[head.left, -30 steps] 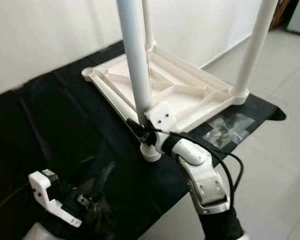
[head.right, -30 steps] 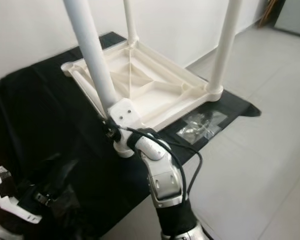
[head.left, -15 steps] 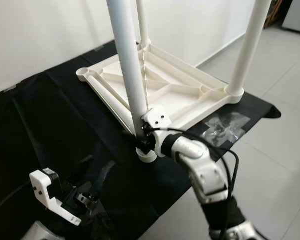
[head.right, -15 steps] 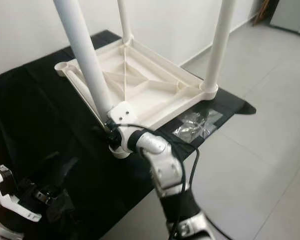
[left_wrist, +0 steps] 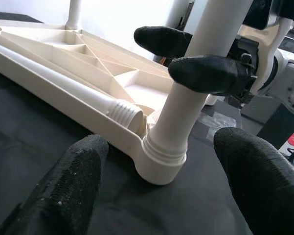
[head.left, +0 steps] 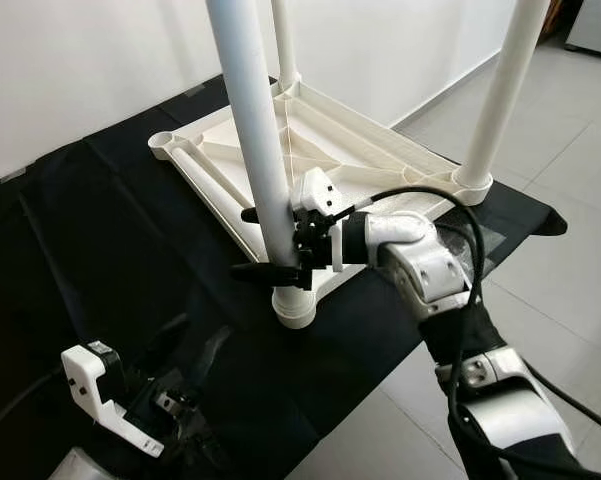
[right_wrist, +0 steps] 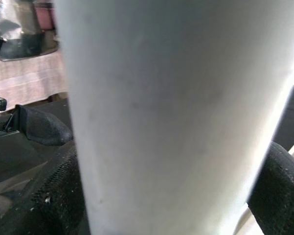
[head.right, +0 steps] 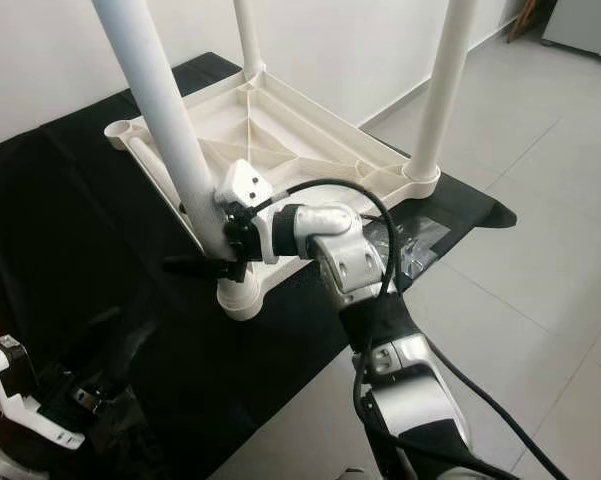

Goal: Building children table

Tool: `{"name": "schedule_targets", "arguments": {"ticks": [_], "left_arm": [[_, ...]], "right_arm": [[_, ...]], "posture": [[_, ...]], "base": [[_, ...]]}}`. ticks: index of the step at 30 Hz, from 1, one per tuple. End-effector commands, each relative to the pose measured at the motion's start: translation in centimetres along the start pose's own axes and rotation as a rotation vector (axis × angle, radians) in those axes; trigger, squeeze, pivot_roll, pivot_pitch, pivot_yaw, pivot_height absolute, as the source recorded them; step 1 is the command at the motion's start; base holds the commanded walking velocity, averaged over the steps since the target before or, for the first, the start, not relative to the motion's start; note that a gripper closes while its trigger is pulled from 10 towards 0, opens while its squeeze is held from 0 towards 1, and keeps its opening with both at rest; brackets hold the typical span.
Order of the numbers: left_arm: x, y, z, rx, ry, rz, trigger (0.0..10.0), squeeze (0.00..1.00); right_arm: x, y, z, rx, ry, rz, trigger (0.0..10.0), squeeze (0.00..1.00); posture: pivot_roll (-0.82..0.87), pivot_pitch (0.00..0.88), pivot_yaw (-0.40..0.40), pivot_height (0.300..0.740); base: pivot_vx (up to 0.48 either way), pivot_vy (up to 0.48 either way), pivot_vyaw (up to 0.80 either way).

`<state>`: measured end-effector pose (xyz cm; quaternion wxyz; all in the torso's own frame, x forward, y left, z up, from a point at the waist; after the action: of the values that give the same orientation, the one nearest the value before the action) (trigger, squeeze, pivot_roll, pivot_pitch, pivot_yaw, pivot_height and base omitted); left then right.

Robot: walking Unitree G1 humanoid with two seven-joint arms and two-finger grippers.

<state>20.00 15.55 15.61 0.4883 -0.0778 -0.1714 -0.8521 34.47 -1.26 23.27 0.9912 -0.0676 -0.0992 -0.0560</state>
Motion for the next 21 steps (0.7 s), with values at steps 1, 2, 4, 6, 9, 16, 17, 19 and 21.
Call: {"name": "schedule_targets", "arguments": {"ticks": [1, 2, 4, 6, 9, 16, 17, 19, 21], "left_arm": [[0.2, -0.3, 0.3, 0.005, 0.016, 0.001, 10.0, 0.00], [0.2, -0.3, 0.3, 0.005, 0.016, 0.001, 10.0, 0.00], [0.2, -0.3, 0.3, 0.004, 0.015, 0.001, 10.0, 0.00], [0.2, -0.3, 0.2, 0.002, 0.011, -0.002, 10.0, 0.00], [0.1, -0.3, 0.2, 0.002, 0.010, -0.003, 10.0, 0.00], [0.0, -0.3, 0.4, 0.006, 0.011, -0.002, 10.0, 0.00], [0.0, -0.3, 0.4, 0.007, 0.012, -0.001, 10.0, 0.00], [-0.1, -0.2, 0.5, 0.009, 0.014, -0.001, 10.0, 0.00], [-0.2, -0.1, 0.6, 0.010, 0.015, -0.001, 10.0, 0.00]], "right_arm": [[-0.7, 0.7, 0.3, 0.009, -0.004, 0.080, 0.0, 0.00], [-0.7, 0.7, 0.3, 0.009, -0.004, 0.080, 0.0, 0.00], [-0.7, 0.7, 0.3, 0.011, -0.002, 0.112, 0.0, 0.00], [-0.6, 0.5, 0.2, 0.016, -0.003, 0.149, 0.0, 0.00], [-0.4, 0.3, 0.0, 0.024, 0.003, 0.117, 0.0, 0.00], [0.6, -0.8, -2.1, 0.008, 0.043, -0.205, 0.0, 0.00], [0.5, -0.9, -2.9, 0.007, 0.079, -0.327, 0.0, 0.00], [1.0, -1.6, -4.4, -0.062, 0.091, -0.627, 0.0, 0.00], [-0.3, -2.0, -5.3, -0.101, 0.098, -0.776, 0.0, 0.00]], "posture": [[-0.02, 0.184, 0.099, 0.740], [-0.02, 0.184, 0.099, 0.740], [-0.02, 0.184, 0.099, 0.740], [-0.03, 0.180, 0.102, 0.740], [-0.03, 0.179, 0.102, 0.740], [-0.04, 0.191, 0.093, 0.740], [-0.05, 0.191, 0.094, 0.740], [-0.05, 0.198, 0.099, 0.740], [-0.05, 0.197, 0.110, 0.740]], "base": [[0.000, 0.000, 0.00], [0.000, 0.000, 0.00], [0.000, 0.000, 0.00], [0.000, 0.000, 0.00], [0.000, 0.000, 0.00], [0.000, 0.000, 0.00], [0.000, 0.000, 0.00], [0.000, 0.000, 0.00], [0.000, 0.000, 0.00]]}}
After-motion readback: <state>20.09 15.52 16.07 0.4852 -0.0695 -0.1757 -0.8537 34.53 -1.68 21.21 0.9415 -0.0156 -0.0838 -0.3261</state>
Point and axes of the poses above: a point about 5 cm out from each wrist's last joint towards the gripper, its own y axis pointing out of the wrist towards the gripper, its own z axis along the axis of the wrist's last joint, x = y × z, the point moved 4 cm from there along y, pointing out of the wrist towards the gripper, and after that the axes turned 2 degrees about y, right-handed, at the moved point
